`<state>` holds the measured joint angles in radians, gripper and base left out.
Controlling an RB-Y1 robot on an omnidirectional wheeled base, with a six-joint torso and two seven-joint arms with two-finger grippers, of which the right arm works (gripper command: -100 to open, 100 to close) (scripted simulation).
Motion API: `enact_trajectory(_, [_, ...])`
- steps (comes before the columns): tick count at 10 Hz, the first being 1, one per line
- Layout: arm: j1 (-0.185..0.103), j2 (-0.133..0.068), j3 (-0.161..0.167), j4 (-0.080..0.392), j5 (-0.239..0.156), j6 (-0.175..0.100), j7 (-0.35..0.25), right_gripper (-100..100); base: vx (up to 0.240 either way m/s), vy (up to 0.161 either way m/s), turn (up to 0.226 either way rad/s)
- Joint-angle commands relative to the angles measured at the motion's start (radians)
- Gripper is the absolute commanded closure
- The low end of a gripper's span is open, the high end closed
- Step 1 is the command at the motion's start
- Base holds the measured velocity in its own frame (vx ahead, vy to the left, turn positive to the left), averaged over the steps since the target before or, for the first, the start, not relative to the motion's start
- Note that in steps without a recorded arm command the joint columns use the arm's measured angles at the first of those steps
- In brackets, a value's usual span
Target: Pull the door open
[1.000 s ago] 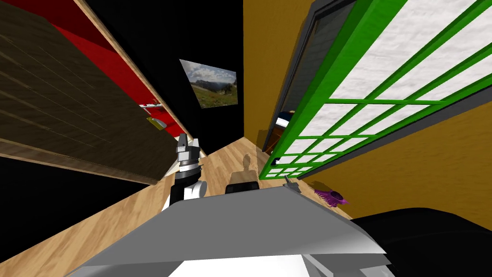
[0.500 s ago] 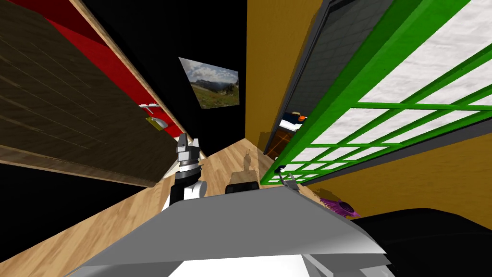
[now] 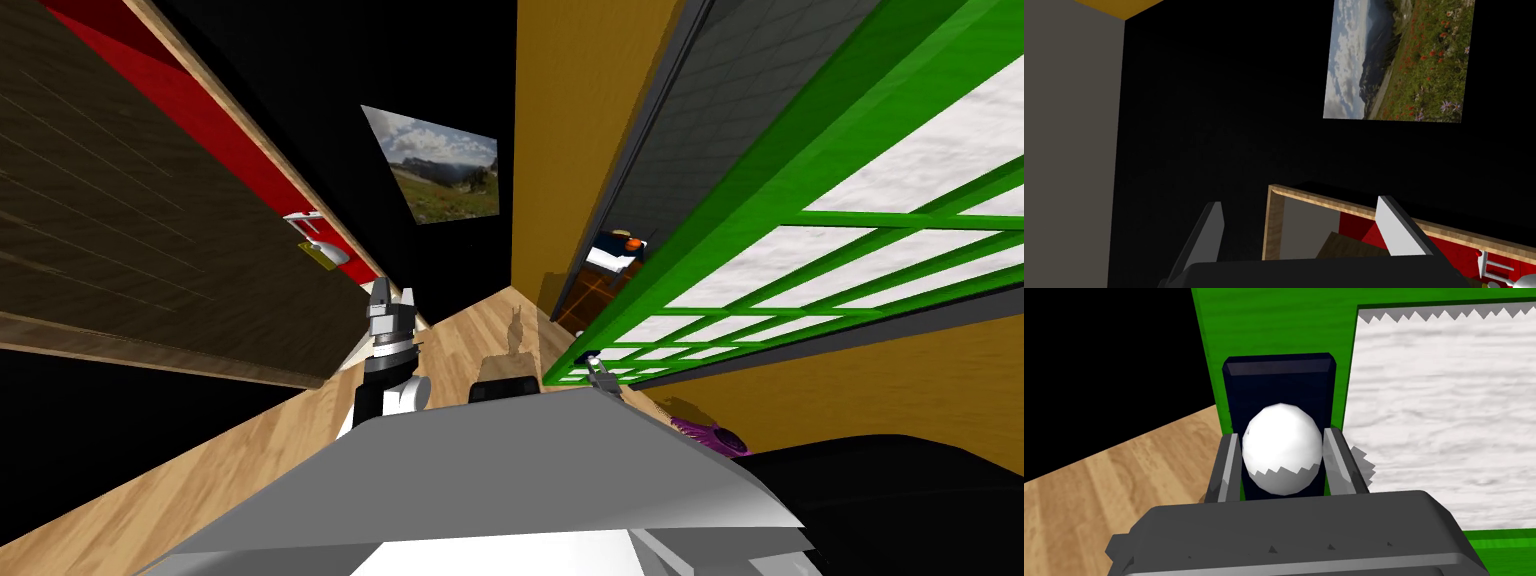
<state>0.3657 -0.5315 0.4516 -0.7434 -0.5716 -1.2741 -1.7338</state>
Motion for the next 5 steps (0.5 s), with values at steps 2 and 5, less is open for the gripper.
enact_trajectory(2, [0.002,0.0,0.0,0.0,0.0,-0.003,-0.001,100,-0.015,0.0,-0.003])
enact_trajectory(5, [0.001,-0.005,0.013,0.01,0.009,-0.012,-0.009,100,-0.096,-0.025,0.082])
